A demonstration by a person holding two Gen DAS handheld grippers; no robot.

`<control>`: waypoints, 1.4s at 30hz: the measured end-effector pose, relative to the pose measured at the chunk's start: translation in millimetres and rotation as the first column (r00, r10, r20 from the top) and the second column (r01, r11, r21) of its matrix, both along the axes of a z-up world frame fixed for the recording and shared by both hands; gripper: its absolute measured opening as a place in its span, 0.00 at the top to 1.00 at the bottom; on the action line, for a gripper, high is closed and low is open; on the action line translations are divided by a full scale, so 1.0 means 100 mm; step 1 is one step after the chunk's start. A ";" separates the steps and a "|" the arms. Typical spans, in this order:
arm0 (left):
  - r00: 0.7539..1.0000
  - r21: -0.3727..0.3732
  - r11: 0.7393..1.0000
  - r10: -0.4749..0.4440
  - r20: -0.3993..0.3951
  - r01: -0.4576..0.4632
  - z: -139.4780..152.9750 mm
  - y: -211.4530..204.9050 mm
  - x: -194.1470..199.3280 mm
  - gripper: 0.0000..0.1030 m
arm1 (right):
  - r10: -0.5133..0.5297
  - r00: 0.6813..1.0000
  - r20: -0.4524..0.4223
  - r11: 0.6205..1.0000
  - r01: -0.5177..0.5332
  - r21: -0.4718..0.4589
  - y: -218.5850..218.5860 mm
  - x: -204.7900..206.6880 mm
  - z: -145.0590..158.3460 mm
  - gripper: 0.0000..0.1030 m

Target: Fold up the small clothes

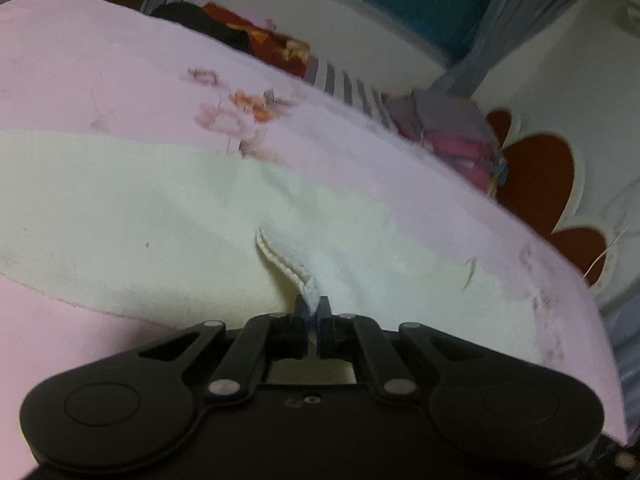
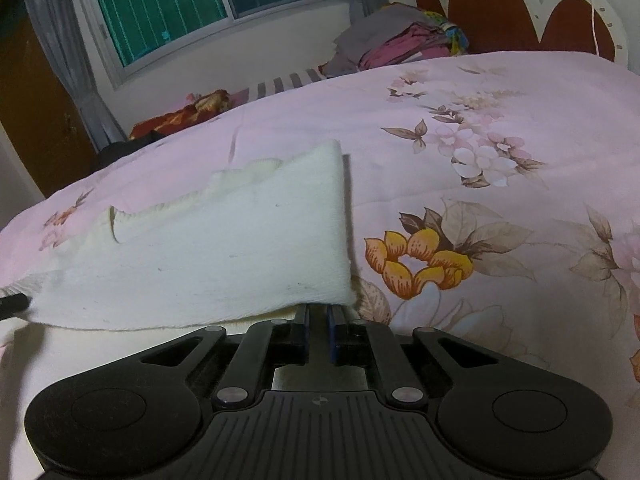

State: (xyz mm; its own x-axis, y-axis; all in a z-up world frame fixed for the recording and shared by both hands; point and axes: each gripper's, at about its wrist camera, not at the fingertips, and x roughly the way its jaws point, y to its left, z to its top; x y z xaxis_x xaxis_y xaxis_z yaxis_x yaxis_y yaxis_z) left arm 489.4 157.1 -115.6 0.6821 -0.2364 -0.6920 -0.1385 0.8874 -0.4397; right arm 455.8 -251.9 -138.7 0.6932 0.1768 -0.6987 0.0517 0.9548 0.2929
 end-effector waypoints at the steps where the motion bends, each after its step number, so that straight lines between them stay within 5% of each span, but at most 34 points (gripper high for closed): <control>1: 1.000 0.005 1.000 -0.003 -0.011 0.003 -0.04 0.00 0.01 0.95 | 0.004 1.000 -0.001 1.000 -0.004 -0.004 0.00 -0.01 0.01 0.94; 4: 0.999 0.062 0.998 0.033 -0.005 -0.032 0.01 0.04 -0.09 0.71 | 0.033 0.999 0.004 0.999 -0.032 -0.011 0.00 -0.10 0.07 0.94; 5: 0.998 0.112 0.992 0.060 0.030 -0.063 0.09 0.03 -0.18 0.50 | 0.038 0.999 0.021 0.999 -0.038 -0.017 -0.01 -0.16 0.12 0.94; 7: 0.992 0.220 0.972 0.052 0.116 -0.076 0.23 -0.13 -0.31 0.34 | 0.019 0.998 0.065 1.000 -0.019 -0.011 -0.07 -0.26 0.23 0.94; 10: 0.988 0.259 0.965 -0.086 0.126 0.051 0.26 -0.56 -0.21 0.35 | -0.038 0.996 0.081 0.998 0.033 0.055 -0.09 -0.18 0.31 0.94; 15: 0.968 0.336 0.923 -0.232 0.098 0.187 0.11 -1.15 0.03 0.35 | 0.125 0.989 0.075 0.988 -0.131 0.077 0.53 0.13 0.29 0.94; 19: 0.975 0.400 0.902 -0.207 0.074 0.161 0.02 -0.96 0.05 0.37 | 0.192 0.981 0.033 0.981 -0.192 0.011 0.63 0.19 0.13 0.94; 22: 0.988 0.402 0.908 -0.150 0.044 0.120 -0.08 -0.62 0.02 0.39 | 0.027 1.000 0.003 1.000 -0.027 -0.004 0.10 0.14 0.07 1.00; 24: 0.988 0.389 0.915 -0.142 0.056 0.110 -0.06 -0.53 -0.02 0.39 | -0.030 0.999 -0.013 0.997 0.031 0.076 -0.23 0.13 0.04 1.00; 27: 0.989 0.372 0.924 -0.125 0.078 0.088 0.02 -0.62 0.02 0.39 | 0.025 0.999 0.026 1.000 -0.025 0.010 -0.08 0.16 0.18 1.00; 29: 0.984 0.365 0.925 -0.148 0.098 0.103 0.06 -0.76 0.09 0.38 | 0.066 0.996 0.063 0.996 -0.069 0.055 0.09 0.20 0.25 1.00; 36: 0.985 0.393 0.911 -0.161 0.061 0.125 -0.06 -0.79 0.31 0.38 | 0.310 0.950 0.043 0.951 -0.310 -0.005 0.76 0.62 0.10 1.00; 42: 0.987 0.414 0.903 -0.151 0.058 0.114 -0.09 -0.55 0.39 0.36 | 0.038 0.999 0.011 0.993 -0.036 -0.113 0.19 1.16 0.00 1.00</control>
